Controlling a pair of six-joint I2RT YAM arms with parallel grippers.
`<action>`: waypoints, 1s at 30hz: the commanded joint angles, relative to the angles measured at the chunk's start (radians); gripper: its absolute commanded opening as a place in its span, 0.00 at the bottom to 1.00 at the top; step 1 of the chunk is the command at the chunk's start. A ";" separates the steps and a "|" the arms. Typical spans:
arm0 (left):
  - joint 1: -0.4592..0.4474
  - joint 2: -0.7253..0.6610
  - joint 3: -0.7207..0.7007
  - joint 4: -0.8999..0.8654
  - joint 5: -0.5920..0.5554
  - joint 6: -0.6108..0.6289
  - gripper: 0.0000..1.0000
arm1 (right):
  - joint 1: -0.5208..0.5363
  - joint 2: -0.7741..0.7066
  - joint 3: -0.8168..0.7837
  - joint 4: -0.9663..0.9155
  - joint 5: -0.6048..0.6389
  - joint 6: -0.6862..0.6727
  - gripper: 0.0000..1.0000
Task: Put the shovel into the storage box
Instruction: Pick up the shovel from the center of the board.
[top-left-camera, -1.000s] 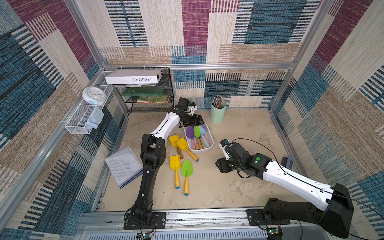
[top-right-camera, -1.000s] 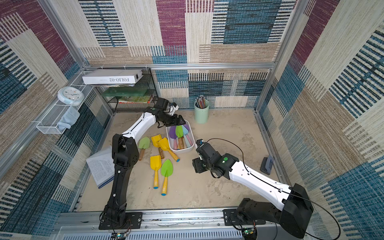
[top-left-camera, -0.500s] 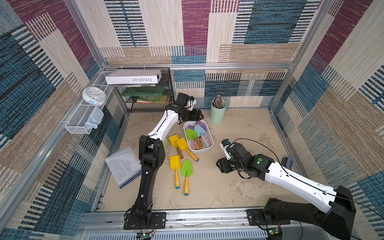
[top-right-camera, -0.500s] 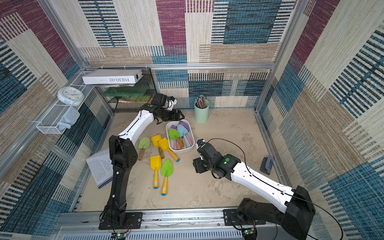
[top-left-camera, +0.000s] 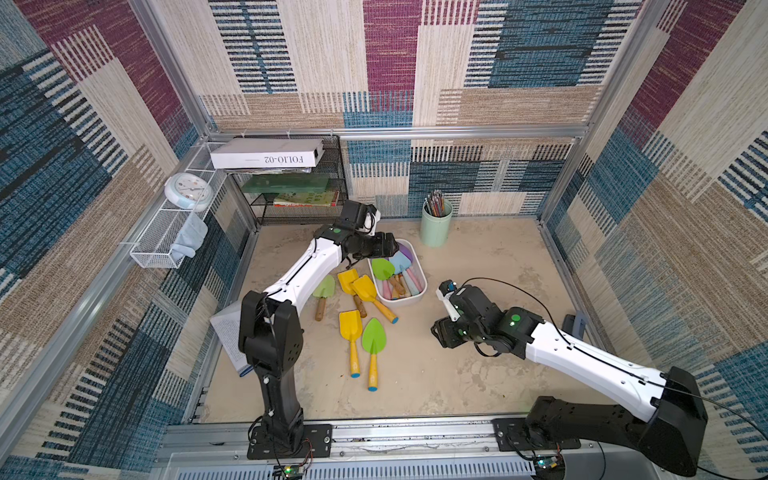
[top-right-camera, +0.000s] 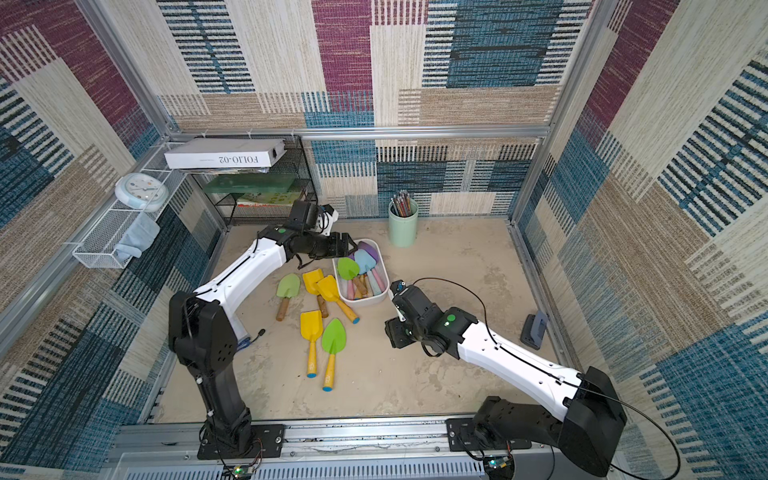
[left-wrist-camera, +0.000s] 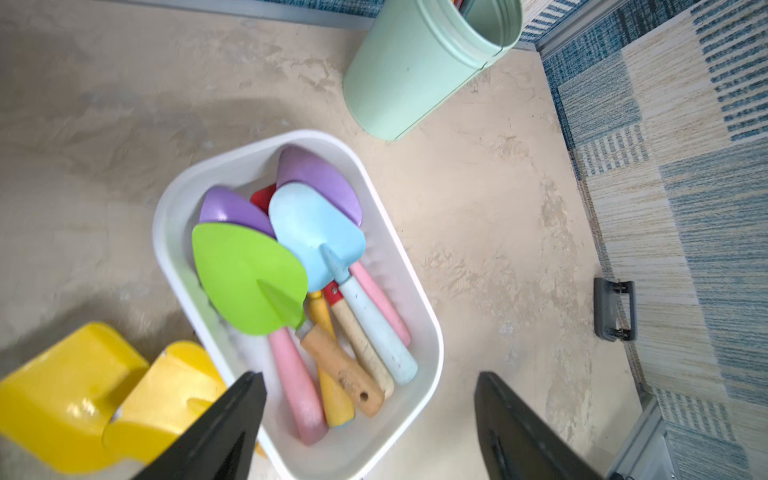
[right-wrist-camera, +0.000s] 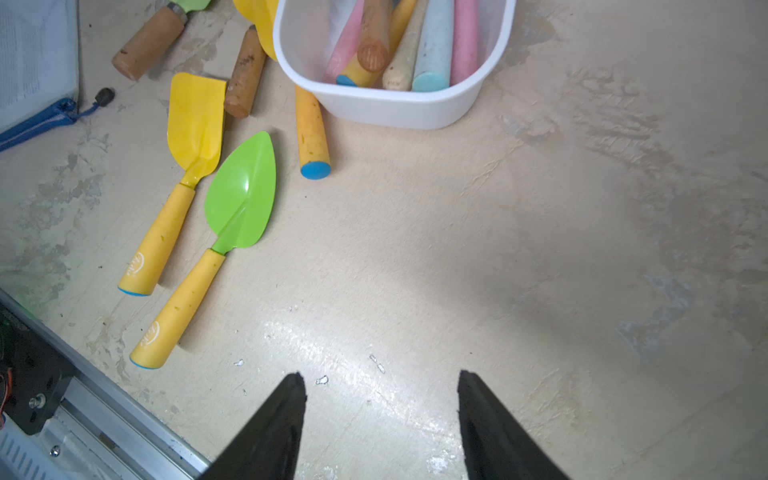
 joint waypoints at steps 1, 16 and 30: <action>-0.002 -0.114 -0.153 0.145 -0.033 -0.089 0.84 | 0.001 0.045 0.016 0.003 -0.057 -0.060 0.61; -0.180 -0.515 -0.493 -0.360 -0.358 -0.314 0.81 | 0.014 0.130 0.077 0.050 -0.065 -0.007 0.59; -0.296 -0.508 -0.713 -0.383 -0.384 -0.494 0.75 | 0.014 0.119 0.075 0.064 -0.074 -0.019 0.59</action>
